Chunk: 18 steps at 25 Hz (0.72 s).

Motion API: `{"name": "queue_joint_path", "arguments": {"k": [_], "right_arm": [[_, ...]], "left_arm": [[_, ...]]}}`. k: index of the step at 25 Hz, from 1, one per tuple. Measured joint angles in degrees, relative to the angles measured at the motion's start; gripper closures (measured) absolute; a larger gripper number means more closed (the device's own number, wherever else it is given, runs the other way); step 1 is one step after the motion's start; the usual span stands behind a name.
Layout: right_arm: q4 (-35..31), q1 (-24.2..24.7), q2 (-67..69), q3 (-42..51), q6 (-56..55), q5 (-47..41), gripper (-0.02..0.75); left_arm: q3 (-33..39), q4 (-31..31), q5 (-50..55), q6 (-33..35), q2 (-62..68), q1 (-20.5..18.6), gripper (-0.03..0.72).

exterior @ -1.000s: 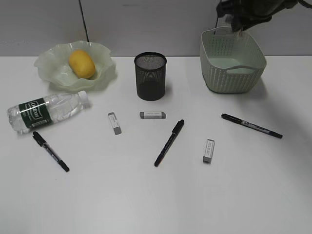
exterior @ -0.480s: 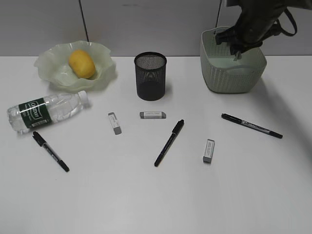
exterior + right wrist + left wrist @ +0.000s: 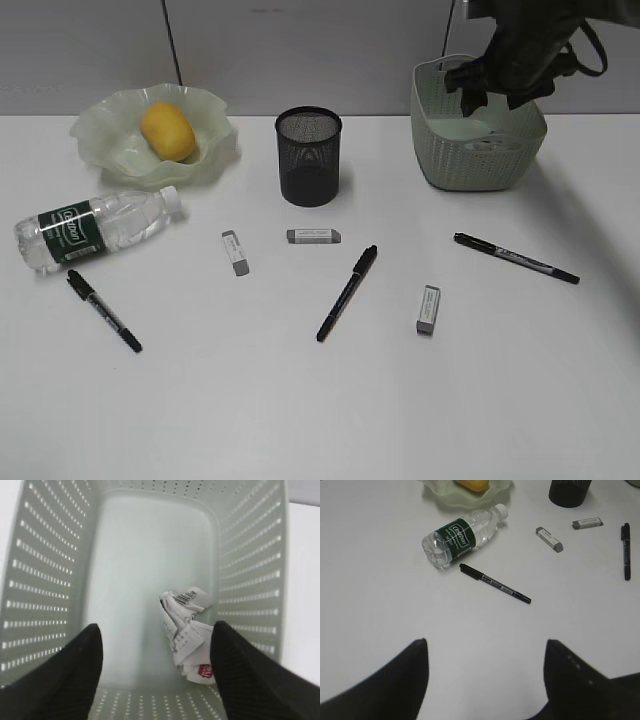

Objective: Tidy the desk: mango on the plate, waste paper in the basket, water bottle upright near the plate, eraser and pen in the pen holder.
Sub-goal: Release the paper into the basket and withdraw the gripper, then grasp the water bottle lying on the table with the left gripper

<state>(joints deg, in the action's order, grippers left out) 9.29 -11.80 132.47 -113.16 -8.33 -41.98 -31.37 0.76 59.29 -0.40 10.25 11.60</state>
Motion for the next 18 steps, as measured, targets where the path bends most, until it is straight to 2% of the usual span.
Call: {"name": "queue_joint_path", "arguments": {"k": [7, 14, 18], "right_arm": [[-6.03, 0.0, -2.94, -7.8, 5.18, -13.77, 0.195], [-6.97, -0.13, -10.55, -7.89, 6.66, -24.35, 0.195], [-7.04, -0.13, -15.92, -3.71, 6.77, -26.92, 0.195]], "left_arm": [[0.0, 0.0, 0.0, 0.0, 0.0, 0.0, 0.148], [0.0, 0.0, 0.0, 0.0, 0.0, 0.0, 0.148], [0.0, 0.0, 0.0, 0.0, 0.0, 0.0, 0.148]]}}
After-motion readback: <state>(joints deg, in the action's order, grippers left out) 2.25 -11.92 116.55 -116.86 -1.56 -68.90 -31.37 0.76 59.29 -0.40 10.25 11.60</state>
